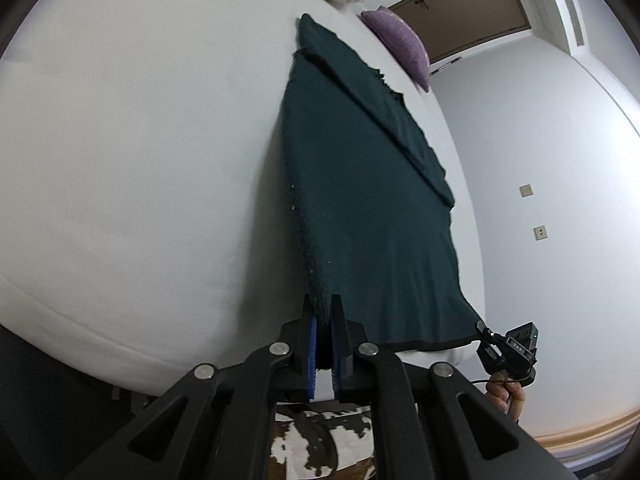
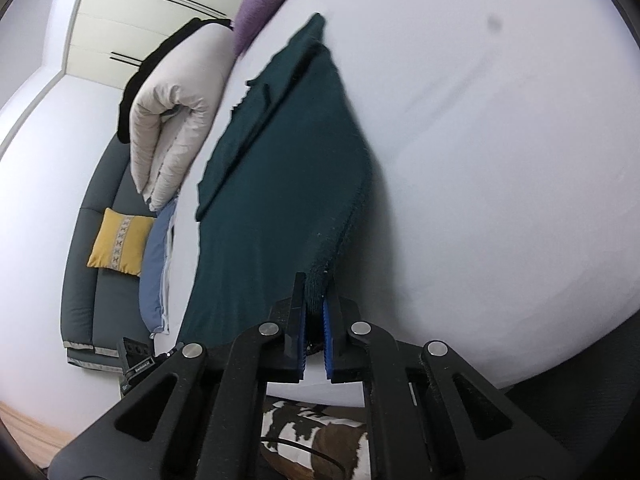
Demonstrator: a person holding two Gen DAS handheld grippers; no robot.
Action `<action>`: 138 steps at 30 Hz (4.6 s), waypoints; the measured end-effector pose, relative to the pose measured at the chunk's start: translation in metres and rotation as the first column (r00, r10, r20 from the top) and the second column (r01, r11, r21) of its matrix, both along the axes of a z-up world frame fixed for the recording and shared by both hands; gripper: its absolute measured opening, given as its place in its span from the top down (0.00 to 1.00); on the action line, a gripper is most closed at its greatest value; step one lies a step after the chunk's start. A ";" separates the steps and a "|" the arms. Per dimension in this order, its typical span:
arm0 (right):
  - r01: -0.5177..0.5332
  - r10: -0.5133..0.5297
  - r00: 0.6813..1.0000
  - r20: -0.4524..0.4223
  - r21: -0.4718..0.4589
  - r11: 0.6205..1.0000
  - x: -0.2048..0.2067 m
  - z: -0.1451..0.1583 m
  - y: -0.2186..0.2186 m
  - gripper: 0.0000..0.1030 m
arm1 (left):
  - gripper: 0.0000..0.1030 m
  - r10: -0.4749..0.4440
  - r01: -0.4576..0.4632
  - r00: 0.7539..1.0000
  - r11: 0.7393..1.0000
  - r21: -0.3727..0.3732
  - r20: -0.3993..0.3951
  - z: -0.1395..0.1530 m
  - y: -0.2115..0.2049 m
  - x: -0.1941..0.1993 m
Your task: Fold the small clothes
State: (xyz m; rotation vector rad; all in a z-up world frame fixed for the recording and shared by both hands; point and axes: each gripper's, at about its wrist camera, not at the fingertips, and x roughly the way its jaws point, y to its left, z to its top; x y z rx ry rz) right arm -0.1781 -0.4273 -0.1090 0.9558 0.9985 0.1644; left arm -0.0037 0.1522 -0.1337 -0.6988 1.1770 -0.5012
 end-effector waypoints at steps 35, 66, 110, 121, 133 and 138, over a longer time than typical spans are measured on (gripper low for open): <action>0.082 -0.075 0.981 0.177 -0.034 0.996 0.334 0.071 -0.055 0.95 | 0.94 0.191 -0.163 0.972 0.967 -0.194 0.135 0.073 -0.024 0.272; 0.286 -0.258 0.957 0.137 -0.264 0.921 0.478 -0.004 -0.068 0.34 | 0.31 0.294 -0.299 0.937 0.954 -0.006 0.190 0.036 -0.056 0.392; -0.036 0.020 0.996 0.089 0.184 0.982 0.388 -0.114 0.118 0.75 | 0.59 -0.055 -0.082 0.940 0.923 0.377 0.337 -0.010 -0.142 0.236; 0.323 -0.351 0.925 0.144 0.184 0.928 0.298 -0.102 -0.034 0.74 | 0.59 -0.085 -0.099 0.939 0.861 0.498 0.334 -0.012 -0.128 0.223; 0.157 -0.176 0.967 0.182 0.115 0.981 0.330 -0.033 0.017 0.55 | 0.56 -0.102 -0.095 0.942 0.833 0.545 0.320 -0.016 -0.136 0.227; 0.044 -0.053 0.986 0.155 0.066 0.997 0.382 -0.032 0.072 0.52 | 0.55 -0.107 -0.091 0.943 0.827 0.555 0.315 -0.017 -0.138 0.228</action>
